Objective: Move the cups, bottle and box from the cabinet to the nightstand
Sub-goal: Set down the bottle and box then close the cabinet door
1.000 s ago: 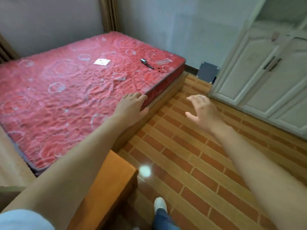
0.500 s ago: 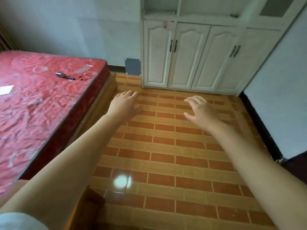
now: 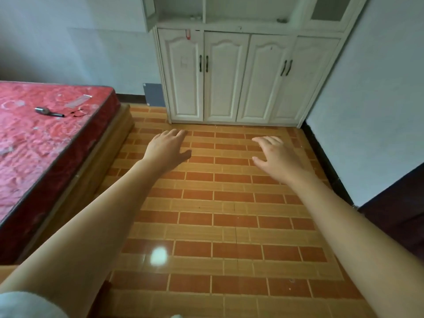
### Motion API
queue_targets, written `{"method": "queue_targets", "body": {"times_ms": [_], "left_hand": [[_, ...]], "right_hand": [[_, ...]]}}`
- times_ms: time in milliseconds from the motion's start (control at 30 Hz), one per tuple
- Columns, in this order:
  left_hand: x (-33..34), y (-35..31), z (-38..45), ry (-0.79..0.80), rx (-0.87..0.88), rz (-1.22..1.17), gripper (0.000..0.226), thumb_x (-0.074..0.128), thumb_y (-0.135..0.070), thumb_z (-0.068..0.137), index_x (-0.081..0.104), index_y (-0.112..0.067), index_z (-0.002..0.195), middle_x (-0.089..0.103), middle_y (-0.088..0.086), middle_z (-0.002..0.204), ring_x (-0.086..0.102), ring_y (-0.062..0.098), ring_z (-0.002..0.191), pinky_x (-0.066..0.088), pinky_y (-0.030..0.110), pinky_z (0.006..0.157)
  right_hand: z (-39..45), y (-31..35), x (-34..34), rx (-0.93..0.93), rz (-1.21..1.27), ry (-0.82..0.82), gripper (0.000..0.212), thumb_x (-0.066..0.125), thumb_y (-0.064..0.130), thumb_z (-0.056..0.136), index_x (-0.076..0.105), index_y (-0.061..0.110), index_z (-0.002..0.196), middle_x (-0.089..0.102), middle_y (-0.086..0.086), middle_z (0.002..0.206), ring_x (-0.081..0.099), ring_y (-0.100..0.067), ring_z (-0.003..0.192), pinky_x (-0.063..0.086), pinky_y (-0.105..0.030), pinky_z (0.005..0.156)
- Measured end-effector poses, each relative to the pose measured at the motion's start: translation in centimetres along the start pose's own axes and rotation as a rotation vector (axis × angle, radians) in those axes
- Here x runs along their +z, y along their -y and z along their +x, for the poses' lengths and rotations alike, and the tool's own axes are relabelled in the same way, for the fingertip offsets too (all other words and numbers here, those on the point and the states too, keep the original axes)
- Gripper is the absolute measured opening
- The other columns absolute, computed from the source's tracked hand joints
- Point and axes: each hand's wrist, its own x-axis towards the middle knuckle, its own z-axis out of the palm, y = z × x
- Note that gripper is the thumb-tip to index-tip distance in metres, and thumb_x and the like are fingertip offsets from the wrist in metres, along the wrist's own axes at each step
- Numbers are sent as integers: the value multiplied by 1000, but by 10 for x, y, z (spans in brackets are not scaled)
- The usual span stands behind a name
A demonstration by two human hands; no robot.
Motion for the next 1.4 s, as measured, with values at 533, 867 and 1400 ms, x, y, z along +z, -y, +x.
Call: {"method": "queue_targets", "body": {"times_ms": [533, 867, 1400], "left_hand": [[35, -21, 33, -9, -103, -31, 56, 56, -39, 88, 39, -17, 136, 48, 8, 138, 46, 27, 125, 48, 39, 90], [77, 9, 117, 24, -166, -127, 54, 58, -37, 87, 40, -15, 134, 49, 10, 135, 46, 29, 123, 48, 41, 89], [95, 83, 315, -31, -145, -154, 55, 52, -36, 91, 37, -11, 137, 47, 12, 137, 43, 29, 126, 46, 41, 93]], "right_hand": [[22, -42, 31, 64, 29, -14, 51, 49, 29, 92, 34, 15, 139, 39, -5, 145, 29, -23, 138, 29, -41, 112], [114, -44, 62, 106, 57, 38, 50, 48, 27, 93, 33, 15, 139, 40, -5, 145, 29, -24, 138, 30, -42, 111], [343, -48, 71, 113, 91, -39, 51, 48, 27, 93, 32, 14, 140, 39, -5, 146, 30, -23, 138, 26, -38, 114]]}}
